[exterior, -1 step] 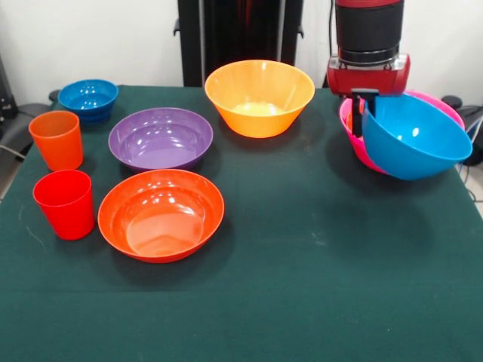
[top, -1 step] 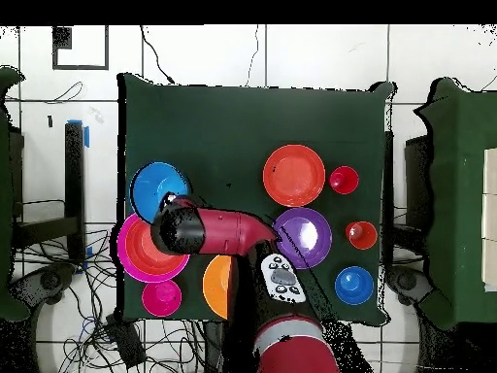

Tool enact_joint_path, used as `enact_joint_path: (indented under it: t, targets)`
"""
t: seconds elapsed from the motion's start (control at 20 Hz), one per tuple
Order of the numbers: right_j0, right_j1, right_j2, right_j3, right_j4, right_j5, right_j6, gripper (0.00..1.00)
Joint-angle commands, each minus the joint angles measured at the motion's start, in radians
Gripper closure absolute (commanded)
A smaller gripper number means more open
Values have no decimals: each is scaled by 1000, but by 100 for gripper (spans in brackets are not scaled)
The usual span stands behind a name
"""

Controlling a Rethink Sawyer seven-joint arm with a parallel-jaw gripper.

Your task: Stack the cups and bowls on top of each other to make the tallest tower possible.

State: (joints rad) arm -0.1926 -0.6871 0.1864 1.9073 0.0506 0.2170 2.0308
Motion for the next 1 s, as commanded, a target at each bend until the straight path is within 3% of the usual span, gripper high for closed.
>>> enact_joint_path:
  t: [0.05, 0.4, 0.6, 1.0]
  targets:
    - [10, 45, 19, 34, 43, -109, 210, 100]
    - [16, 94, 8, 23, 58, -166, 215, 100]
    - [54, 79, -39, 21, 84, -139, 229, 100]
    - [95, -67, -107, 54, 132, 11, 217, 100]
